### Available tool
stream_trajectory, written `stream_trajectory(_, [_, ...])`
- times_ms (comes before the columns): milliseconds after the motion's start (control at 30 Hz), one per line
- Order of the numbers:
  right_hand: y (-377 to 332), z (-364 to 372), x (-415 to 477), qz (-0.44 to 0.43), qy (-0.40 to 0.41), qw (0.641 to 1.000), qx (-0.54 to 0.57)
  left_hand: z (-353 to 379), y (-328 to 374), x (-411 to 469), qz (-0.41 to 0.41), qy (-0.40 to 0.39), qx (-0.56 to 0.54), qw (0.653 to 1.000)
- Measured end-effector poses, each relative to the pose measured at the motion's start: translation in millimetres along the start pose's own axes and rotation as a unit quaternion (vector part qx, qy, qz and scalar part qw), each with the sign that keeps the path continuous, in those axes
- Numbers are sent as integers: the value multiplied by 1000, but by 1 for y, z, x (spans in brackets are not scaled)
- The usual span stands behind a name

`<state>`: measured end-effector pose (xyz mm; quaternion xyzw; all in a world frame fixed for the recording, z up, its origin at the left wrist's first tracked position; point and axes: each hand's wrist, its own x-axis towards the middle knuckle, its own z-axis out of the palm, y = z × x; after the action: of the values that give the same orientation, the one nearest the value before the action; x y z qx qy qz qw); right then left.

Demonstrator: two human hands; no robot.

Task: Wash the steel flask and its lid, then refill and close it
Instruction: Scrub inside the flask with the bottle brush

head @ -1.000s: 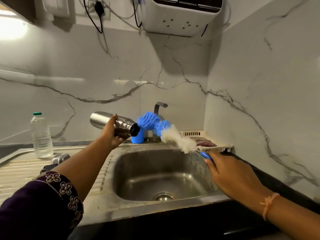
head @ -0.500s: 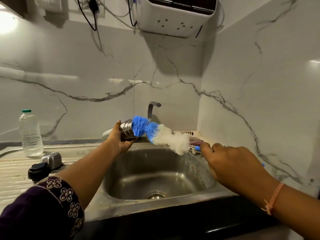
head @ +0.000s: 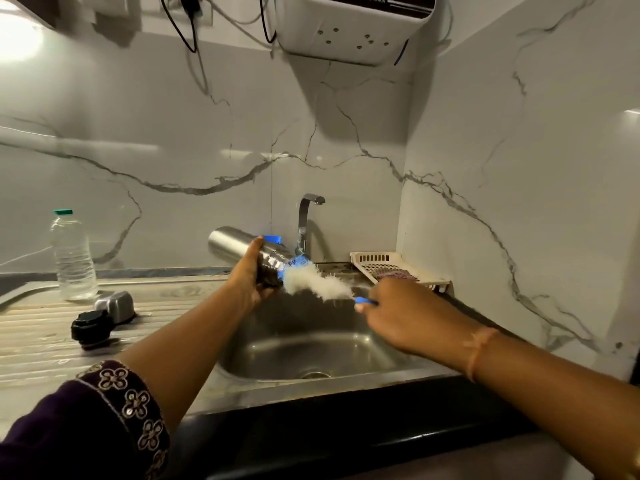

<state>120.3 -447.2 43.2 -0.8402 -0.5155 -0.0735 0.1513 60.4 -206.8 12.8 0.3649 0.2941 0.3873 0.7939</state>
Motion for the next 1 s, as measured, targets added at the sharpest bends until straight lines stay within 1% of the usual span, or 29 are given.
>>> stream_trajectory(67, [-9,-1,8,41,-37,995,83,4,-6,-9,-2,-18,9,1000])
stream_trajectory(100, [-11,-2,11,70,-59,986,142,3,-7,-11,0,-20,-1,1000])
stream_trajectory(133, [-11,-3,13,108,-91,968,209,1,-7,-12,5,-16,-13,1000])
stream_trajectory(200, [-11,-7,14,190,-182,909,324,-9,-8,-12,16,-6,-22,1000])
stream_trajectory(233, [-11,-7,16,215,-222,880,360,-14,-9,-12,19,-1,-22,1000])
stream_trajectory(300, [-10,-1,22,237,-274,837,409,-23,-12,-11,17,4,-27,999])
stream_trajectory(367, [-12,8,28,241,-308,809,438,-30,-15,-11,14,10,-43,999])
stream_trajectory(433, [-15,17,30,247,-326,794,450,-37,-19,-8,20,19,-45,999])
stream_trajectory(500, [-19,27,28,253,-325,795,445,-41,-25,-4,21,20,-48,998])
stream_trajectory(533, [-22,31,27,252,-311,808,433,-43,-28,-1,17,17,-51,998])
stream_trajectory(567, [-24,35,25,247,-285,834,403,-45,-32,2,11,11,-55,998])
stream_trajectory(600, [-25,41,24,226,-247,874,352,-47,-35,5,4,4,-61,998])
stream_trajectory(633, [-27,47,21,185,-198,919,285,-49,-37,9,-2,-4,-65,998])
stream_trajectory(667, [-26,55,18,126,-138,961,206,-50,-39,11,-9,-12,-67,998])
stream_trajectory(700, [-24,65,16,49,-68,991,105,-51,-39,15,-11,-23,-71,997])
stream_trajectory(733, [-20,76,15,-34,12,999,-12,-53,-38,18,-9,-34,-79,996])
stream_trajectory(767, [-14,82,14,-79,62,986,-132,-53,-37,20,-7,-50,-93,994])
stream_trajectory(800, [-9,84,14,-82,78,971,-211,-53,-35,21,-3,-66,-105,992])
stream_trajectory(833, [-5,87,18,-93,120,955,-254,-54,-33,23,1,-78,-112,991])
stream_trajectory(900, [1,97,31,-116,151,941,-278,-57,-31,27,3,-81,-110,991])
stream_trajectory(933, [-2,99,33,-116,151,932,-308,-58,-31,28,-1,-79,-107,991])
stream_trajectory(967, [-8,97,36,-106,133,933,-316,-61,-32,31,-8,-78,-103,992])
stream_trajectory(1000, [-11,96,42,-112,115,940,-302,-64,-32,32,-13,-76,-102,992])
